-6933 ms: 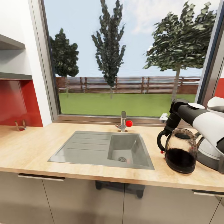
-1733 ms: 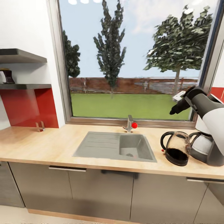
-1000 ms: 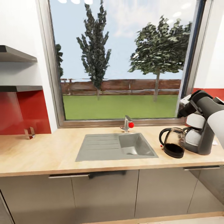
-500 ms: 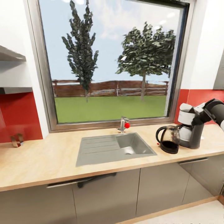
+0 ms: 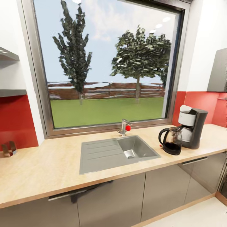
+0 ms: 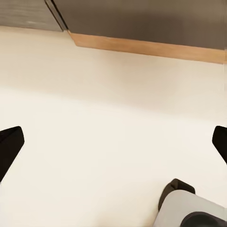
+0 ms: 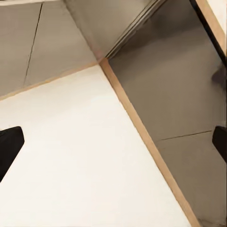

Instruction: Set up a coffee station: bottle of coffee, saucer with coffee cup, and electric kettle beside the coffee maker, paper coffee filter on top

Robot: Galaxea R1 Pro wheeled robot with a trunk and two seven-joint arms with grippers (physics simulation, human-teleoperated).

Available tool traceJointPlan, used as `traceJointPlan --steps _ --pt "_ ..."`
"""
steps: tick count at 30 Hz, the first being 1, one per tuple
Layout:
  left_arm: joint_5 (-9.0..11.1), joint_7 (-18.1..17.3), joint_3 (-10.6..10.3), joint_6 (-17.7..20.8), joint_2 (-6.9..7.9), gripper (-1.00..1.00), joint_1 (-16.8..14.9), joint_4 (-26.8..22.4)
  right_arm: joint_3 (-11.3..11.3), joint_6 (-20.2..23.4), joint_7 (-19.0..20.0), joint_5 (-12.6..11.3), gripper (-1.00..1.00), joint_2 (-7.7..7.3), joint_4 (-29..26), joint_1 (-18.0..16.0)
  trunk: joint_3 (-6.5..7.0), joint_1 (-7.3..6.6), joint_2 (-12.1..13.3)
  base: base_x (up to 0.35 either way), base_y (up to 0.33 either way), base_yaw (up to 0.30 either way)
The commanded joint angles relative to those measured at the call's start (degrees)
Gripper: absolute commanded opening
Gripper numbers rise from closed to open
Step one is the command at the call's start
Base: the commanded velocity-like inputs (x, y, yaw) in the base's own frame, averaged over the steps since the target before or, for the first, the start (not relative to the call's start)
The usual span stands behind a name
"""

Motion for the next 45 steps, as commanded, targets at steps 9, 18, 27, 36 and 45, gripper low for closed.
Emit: traceJointPlan --steps 9,18,27,36,45 --pt "-3.1 -0.4 0.2 -0.5 -0.79 1.00 0.0 -0.1 -0.1 -10.7 -0.1 -15.7 1.00 2.38 0.2 28.1 0.01 0.02 -0.1 0.004 0.042 -0.046" --pt "-5.2 -0.4 0.2 -0.7 -1.55 1.00 0.0 -0.2 -0.1 -24.8 -2.6 -26.6 1.00 12.25 0.2 50.5 0.01 0.02 -0.1 0.000 0.001 -0.002" --pt "-5.2 -0.3 0.3 -0.6 -3.85 1.00 0.0 -3.4 0.0 -30.4 -3.2 -27.5 1.00 22.90 0.1 62.8 0.01 0.02 -0.1 0.000 0.000 0.000" --pt "-5.2 -0.7 0.3 -0.7 -7.43 1.00 0.0 -5.3 0.3 -34.9 -3.4 -18.6 1.00 30.40 -0.1 69.0 0.01 0.02 -0.1 0.000 0.000 0.000" --pt "-5.4 -0.1 0.3 1.8 -14.91 1.00 0.0 -5.3 0.5 -35.6 -15.4 -12.8 1.00 37.24 -5.3 69.5 0.01 0.02 -0.1 0.000 0.000 0.000"
